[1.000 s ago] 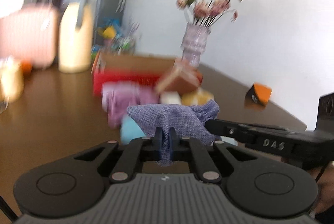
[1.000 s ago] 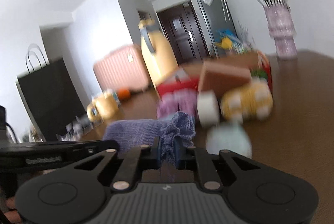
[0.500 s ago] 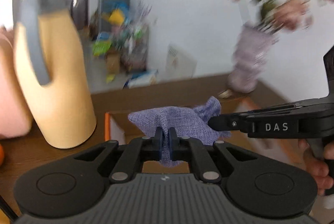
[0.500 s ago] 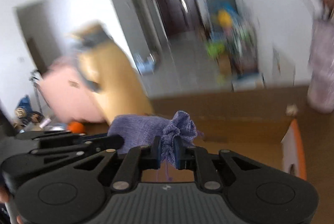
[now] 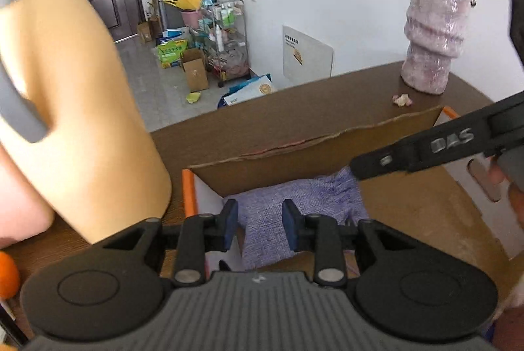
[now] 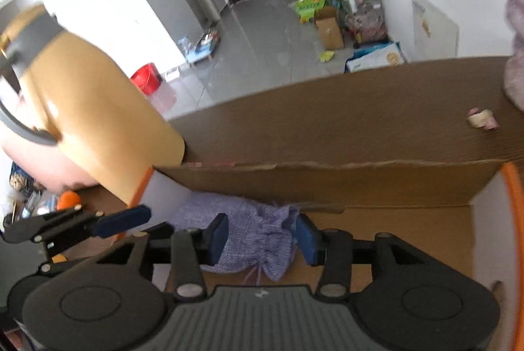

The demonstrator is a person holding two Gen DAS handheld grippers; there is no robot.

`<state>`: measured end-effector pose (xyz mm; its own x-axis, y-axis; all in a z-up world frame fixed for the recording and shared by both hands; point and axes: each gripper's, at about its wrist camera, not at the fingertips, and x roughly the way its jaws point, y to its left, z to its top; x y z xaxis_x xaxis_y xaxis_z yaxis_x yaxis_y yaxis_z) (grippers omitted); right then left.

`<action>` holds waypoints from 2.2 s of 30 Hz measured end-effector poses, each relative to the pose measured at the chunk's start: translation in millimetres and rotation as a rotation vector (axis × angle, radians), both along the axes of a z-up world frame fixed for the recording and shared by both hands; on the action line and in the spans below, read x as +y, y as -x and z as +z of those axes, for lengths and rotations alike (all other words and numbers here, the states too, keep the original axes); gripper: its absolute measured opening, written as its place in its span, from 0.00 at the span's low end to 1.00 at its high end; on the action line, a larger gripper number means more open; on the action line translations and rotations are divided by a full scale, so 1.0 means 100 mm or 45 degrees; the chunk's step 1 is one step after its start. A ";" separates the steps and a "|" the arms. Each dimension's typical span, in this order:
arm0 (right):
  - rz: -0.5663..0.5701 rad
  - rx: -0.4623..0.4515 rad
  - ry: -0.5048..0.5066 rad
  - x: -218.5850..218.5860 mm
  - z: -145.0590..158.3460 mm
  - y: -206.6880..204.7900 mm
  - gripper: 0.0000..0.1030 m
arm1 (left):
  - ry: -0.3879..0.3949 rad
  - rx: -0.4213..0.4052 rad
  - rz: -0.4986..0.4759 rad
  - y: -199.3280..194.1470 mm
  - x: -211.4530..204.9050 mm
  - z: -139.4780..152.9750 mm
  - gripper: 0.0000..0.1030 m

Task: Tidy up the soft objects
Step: 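Open the left tool to release the pouch and withdraw, then reach the left tool to the pink-and-cream sponge block and grasp it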

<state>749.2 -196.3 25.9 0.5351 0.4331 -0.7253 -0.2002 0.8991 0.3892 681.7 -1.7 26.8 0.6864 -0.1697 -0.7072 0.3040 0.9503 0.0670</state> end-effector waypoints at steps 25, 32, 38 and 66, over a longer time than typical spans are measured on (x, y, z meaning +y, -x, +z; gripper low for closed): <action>-0.120 -0.528 0.071 -1.33 1.35 3.25 0.63 | 0.009 -0.396 0.161 2.77 -0.09 1.43 0.64; -0.184 -0.769 0.061 -1.37 0.87 4.25 0.66 | 0.093 -0.614 0.289 3.83 -0.07 0.99 0.71; -0.192 -0.902 0.184 -1.18 0.29 5.26 0.72 | 0.159 -0.664 0.295 4.73 -0.18 0.44 0.75; -0.115 -0.902 0.194 -0.80 -0.46 6.57 0.84 | 0.177 -0.704 0.277 6.06 -0.20 -0.15 0.83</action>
